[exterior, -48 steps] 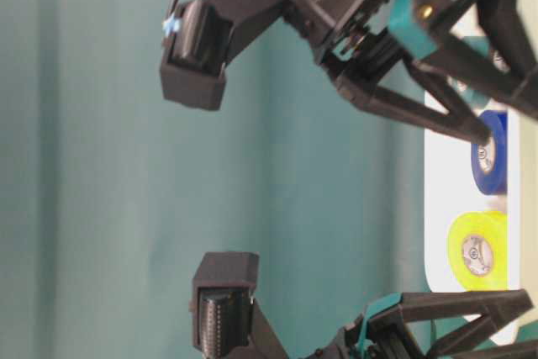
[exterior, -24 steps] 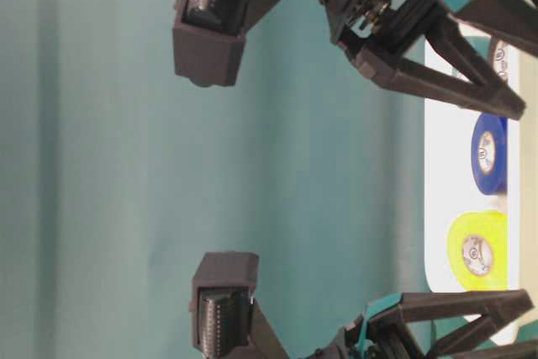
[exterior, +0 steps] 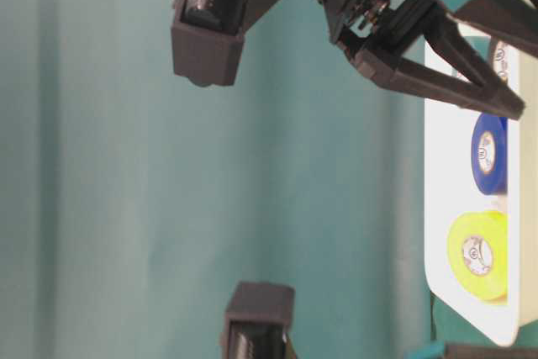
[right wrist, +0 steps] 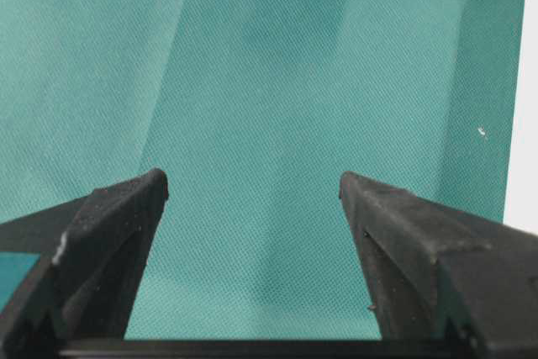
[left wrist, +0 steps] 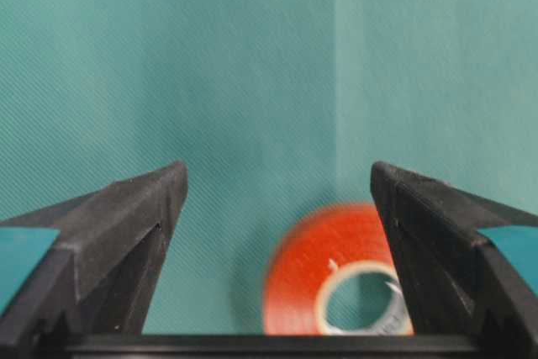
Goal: Put the tape alternately from left to right into the white case.
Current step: 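Withdraw the right gripper and lower the left gripper onto the red roll, then grasp the red tape roll by its rim with the left gripper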
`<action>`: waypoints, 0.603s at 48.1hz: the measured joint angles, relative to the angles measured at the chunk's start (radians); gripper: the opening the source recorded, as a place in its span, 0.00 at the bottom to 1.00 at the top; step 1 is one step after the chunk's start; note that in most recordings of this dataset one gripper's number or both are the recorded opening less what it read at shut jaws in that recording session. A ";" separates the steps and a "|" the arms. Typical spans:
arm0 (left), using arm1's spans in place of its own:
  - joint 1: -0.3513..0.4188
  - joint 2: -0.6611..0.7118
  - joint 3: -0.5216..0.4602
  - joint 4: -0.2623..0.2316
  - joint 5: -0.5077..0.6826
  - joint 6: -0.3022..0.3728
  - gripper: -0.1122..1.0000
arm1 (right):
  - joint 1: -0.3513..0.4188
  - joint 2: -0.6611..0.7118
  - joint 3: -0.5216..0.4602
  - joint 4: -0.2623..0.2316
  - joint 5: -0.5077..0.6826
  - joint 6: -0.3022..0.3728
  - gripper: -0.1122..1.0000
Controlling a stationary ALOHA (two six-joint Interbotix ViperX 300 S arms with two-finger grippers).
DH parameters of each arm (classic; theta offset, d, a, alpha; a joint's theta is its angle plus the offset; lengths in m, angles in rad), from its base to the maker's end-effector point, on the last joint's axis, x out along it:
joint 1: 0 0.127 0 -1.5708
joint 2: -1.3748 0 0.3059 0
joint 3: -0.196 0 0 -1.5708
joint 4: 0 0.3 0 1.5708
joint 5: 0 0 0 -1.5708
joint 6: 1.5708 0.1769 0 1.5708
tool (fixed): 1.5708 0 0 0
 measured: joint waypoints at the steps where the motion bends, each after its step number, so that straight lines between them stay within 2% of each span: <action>1: -0.006 -0.003 0.006 -0.002 0.000 -0.009 0.83 | 0.000 0.000 0.000 0.000 0.000 0.000 0.90; 16: -0.057 -0.054 0.063 -0.002 0.002 -0.118 0.82 | -0.002 0.000 0.000 0.000 0.000 0.000 0.90; 29: -0.075 -0.063 0.115 -0.002 0.002 -0.158 0.83 | -0.002 0.000 0.000 0.000 -0.002 0.000 0.90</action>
